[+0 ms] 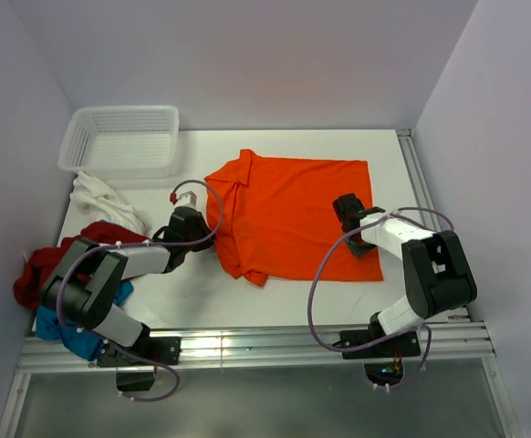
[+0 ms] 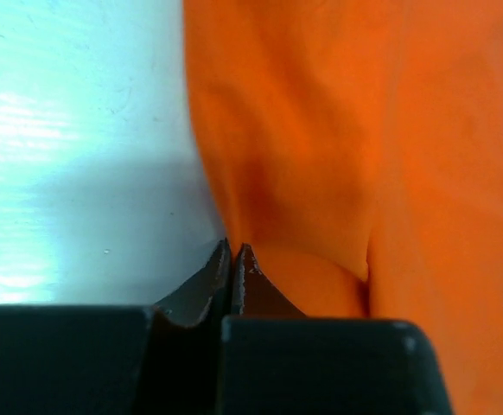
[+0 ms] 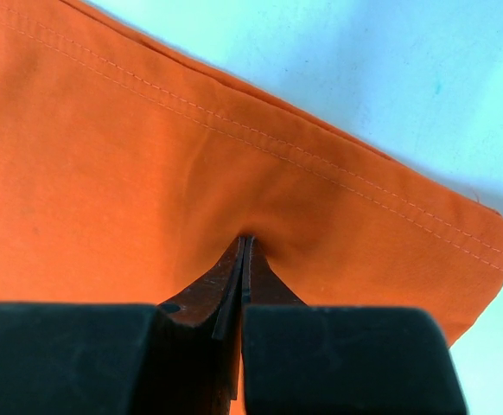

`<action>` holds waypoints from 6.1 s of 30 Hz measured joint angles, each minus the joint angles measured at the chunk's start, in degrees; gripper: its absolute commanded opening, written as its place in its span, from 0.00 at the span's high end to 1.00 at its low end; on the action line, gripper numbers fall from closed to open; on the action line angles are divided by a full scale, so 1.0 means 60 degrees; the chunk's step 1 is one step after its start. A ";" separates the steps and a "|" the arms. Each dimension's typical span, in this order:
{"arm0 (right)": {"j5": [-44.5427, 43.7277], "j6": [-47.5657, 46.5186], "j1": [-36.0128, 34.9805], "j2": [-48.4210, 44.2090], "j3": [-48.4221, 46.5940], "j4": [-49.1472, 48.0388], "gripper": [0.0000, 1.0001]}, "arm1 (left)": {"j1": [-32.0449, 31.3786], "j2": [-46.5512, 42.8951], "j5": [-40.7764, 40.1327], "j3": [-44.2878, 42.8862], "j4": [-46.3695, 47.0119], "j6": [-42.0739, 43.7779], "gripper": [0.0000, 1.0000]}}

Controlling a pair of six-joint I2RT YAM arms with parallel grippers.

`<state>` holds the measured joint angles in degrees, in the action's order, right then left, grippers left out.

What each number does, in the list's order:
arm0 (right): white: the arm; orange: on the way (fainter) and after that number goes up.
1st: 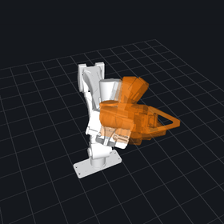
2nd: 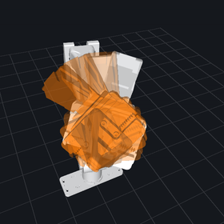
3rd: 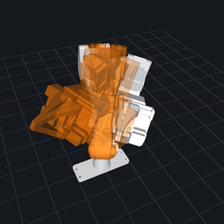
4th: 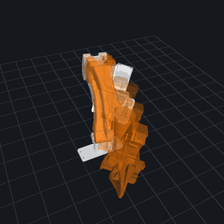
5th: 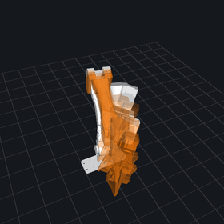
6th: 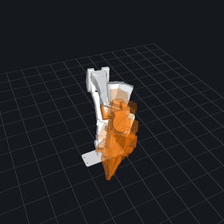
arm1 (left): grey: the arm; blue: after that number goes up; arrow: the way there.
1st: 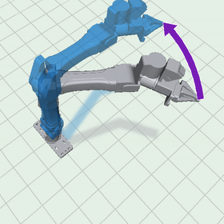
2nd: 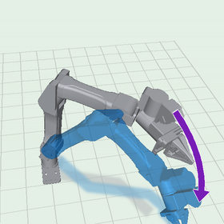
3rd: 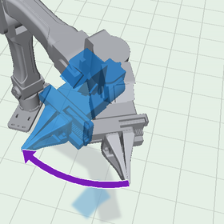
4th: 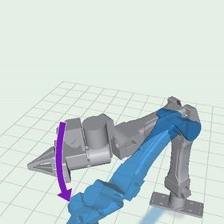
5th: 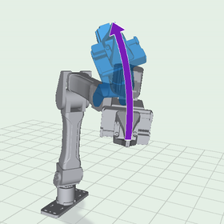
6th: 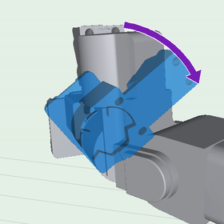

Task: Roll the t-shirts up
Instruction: Flatten the tshirt

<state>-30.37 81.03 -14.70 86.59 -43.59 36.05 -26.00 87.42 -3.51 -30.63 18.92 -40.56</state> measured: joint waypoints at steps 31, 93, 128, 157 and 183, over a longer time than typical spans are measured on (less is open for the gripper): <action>0.0215 -0.1122 0.0769 0.0667 -0.0922 -0.0517 1.00 | 0.0069 -0.0623 -0.4579 -0.4273 -0.5625 0.0729 0.26; 0.1647 -0.5978 -0.7810 0.2098 -0.0503 -0.8236 1.00 | -0.2160 -0.6408 -0.3311 0.2226 -0.3920 -0.2892 0.06; 0.7155 -0.5169 -0.4462 0.0783 0.1260 -1.0848 0.67 | -0.2871 -0.5599 -0.3187 0.2208 -0.3180 -0.2353 0.17; 0.5311 -0.5497 -0.4575 -0.1286 0.2109 -0.9482 0.68 | -0.4331 -0.4462 -0.3042 0.2463 -0.2284 -0.2696 0.21; 0.5053 -0.5501 -0.4619 -0.1625 0.2652 -0.9366 0.69 | -0.4710 -0.2211 -0.4036 0.1086 -0.2725 -0.2885 1.00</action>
<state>-0.05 48.03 -42.41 76.84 -27.68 -20.14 -54.26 74.15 -27.73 -24.12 2.57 -57.87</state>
